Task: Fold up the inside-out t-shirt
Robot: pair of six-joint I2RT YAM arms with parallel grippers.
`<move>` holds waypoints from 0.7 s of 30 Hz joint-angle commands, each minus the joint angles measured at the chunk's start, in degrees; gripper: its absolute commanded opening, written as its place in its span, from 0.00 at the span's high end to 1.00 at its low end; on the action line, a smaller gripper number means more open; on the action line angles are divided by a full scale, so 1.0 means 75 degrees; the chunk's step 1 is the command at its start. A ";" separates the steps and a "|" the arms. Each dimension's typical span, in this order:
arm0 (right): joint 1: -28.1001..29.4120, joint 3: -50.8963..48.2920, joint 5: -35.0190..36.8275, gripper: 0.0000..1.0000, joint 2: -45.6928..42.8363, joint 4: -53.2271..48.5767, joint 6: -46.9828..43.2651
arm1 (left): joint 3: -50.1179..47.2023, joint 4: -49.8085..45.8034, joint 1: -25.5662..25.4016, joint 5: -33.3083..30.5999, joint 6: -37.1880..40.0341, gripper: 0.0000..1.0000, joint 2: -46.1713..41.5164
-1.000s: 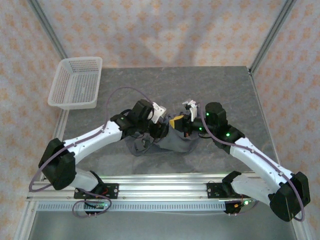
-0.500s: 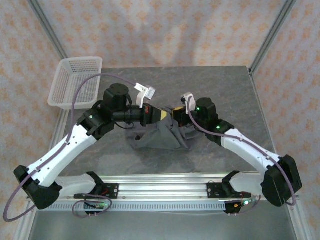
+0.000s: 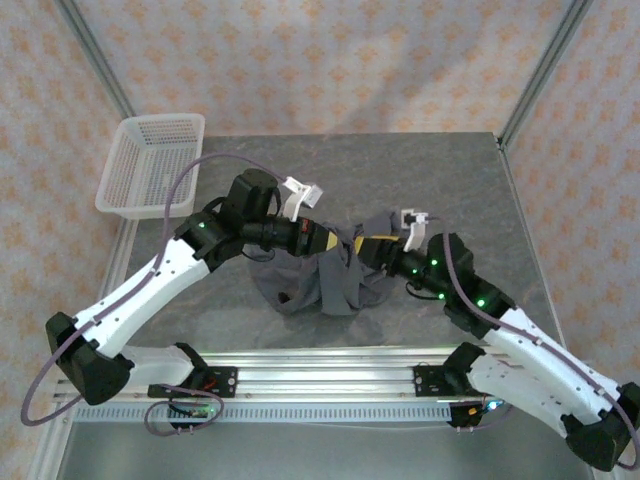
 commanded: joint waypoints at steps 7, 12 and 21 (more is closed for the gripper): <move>0.0177 -0.0505 0.1747 0.38 0.1681 0.0265 0.0926 | 0.0325 -0.0109 -0.0010 0.0436 0.0012 1.00 -0.0014; 0.0165 -0.0078 0.1690 0.46 0.2886 0.1078 0.0726 | 0.0483 -0.0428 -0.0004 0.0459 0.0198 1.00 -0.0043; 0.0087 -0.0075 -0.0760 1.00 0.2219 0.2440 0.0777 | -0.0005 -0.2179 0.0714 -0.3262 0.0384 1.00 -0.0487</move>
